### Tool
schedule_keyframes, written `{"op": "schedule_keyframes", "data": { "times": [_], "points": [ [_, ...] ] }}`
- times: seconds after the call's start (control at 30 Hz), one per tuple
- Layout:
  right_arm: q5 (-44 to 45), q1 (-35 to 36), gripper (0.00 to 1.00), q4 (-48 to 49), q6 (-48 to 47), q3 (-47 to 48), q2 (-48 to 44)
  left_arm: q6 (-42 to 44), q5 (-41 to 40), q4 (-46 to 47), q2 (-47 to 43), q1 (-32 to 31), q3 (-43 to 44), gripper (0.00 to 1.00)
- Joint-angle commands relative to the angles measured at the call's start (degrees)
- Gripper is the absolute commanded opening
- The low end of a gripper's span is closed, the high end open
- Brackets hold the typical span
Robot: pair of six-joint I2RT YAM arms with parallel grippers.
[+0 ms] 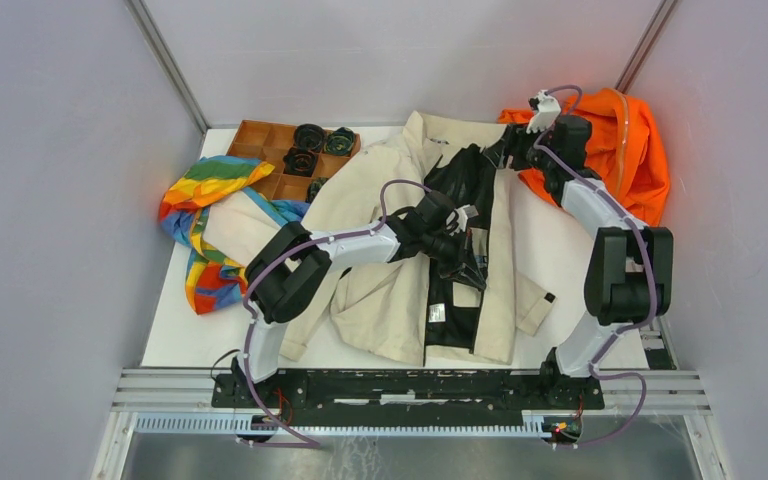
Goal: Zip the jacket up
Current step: Adjust the zipper on the jacket.
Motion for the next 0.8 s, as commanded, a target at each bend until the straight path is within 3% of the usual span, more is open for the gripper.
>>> {"op": "schedule_keyframes", "data": {
  "times": [0.0, 0.1, 0.3, 0.5, 0.77],
  "points": [
    [-9.96, -2.13, 0.71, -0.27, -9.51, -2.78, -7.54, 2.70, 1.72, -0.24, -1.21, -0.39, 1.65, 0.02],
    [-14.73, -2.69, 0.75, -2.93, -15.83, -5.75, -11.90, 2.85, 1.76, -0.06, -1.23, -0.34, 1.64, 0.02],
    [-14.70, -2.78, 0.80, -7.91, -22.10, -11.57, -19.63, 2.80, 1.93, 0.69, -1.24, -0.44, 1.63, 0.02],
    [-12.60, -2.78, 0.78, -17.05, -20.04, -16.29, -22.90, 2.64, 2.15, 1.74, -1.49, -0.38, 1.32, 0.02],
    [-2.99, -1.74, 0.75, -18.92, -8.76, -23.27, -27.35, 1.64, 2.39, 4.19, -2.00, -0.61, -0.44, 0.02]
  ]
}}
